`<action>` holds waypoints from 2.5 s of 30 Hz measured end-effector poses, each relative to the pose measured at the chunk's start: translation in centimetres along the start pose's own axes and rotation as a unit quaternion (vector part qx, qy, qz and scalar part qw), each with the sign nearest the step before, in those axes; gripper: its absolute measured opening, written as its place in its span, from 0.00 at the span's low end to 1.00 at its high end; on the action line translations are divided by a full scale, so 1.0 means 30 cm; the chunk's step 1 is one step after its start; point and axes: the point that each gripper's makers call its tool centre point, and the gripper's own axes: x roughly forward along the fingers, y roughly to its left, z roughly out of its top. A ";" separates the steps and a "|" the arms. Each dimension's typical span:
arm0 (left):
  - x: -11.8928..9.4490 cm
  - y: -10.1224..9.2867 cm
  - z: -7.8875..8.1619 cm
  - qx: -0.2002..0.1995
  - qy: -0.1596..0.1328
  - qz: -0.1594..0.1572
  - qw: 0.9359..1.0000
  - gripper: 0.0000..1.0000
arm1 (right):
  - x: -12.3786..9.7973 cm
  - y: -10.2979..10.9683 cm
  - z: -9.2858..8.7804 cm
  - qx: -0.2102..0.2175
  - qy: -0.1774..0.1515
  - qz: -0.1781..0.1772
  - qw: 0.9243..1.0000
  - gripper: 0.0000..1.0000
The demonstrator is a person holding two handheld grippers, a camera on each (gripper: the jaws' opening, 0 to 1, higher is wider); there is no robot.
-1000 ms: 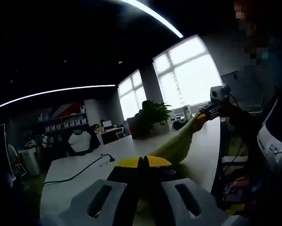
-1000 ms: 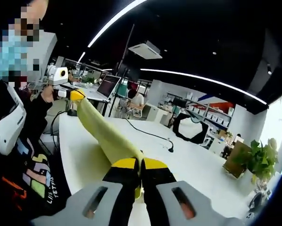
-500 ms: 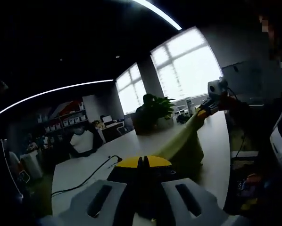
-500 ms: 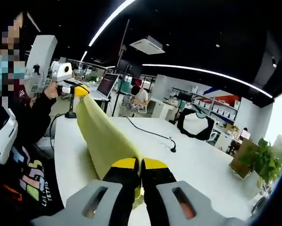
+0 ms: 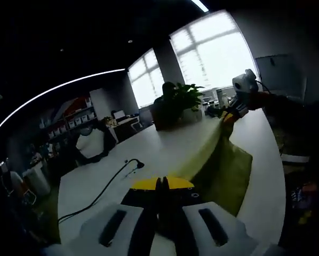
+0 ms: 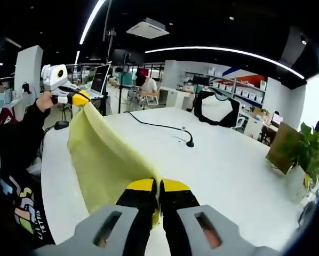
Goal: Fold the garment on the visible template until the final outline fits inside the template.
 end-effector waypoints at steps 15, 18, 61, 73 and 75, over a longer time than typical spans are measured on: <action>0.229 0.101 -0.245 -0.123 0.065 -0.072 0.988 0.03 | 0.225 -0.094 -0.171 0.081 0.081 0.008 0.993 0.00; 0.250 0.088 -0.290 -0.143 0.092 -0.087 0.982 0.03 | 0.246 -0.107 -0.194 0.094 0.092 0.011 0.991 0.00; 0.345 0.173 -0.588 -0.095 0.199 -0.031 0.975 0.12 | 0.306 -0.259 -0.303 0.020 0.068 -0.057 0.996 0.15; 0.288 0.184 -0.635 -0.223 0.146 -0.033 0.963 0.25 | 0.218 -0.300 -0.362 0.050 0.064 -0.059 0.995 0.17; 0.298 0.178 -0.647 -0.236 0.148 -0.038 0.960 0.24 | 0.218 -0.294 -0.371 0.058 0.065 -0.056 0.995 0.17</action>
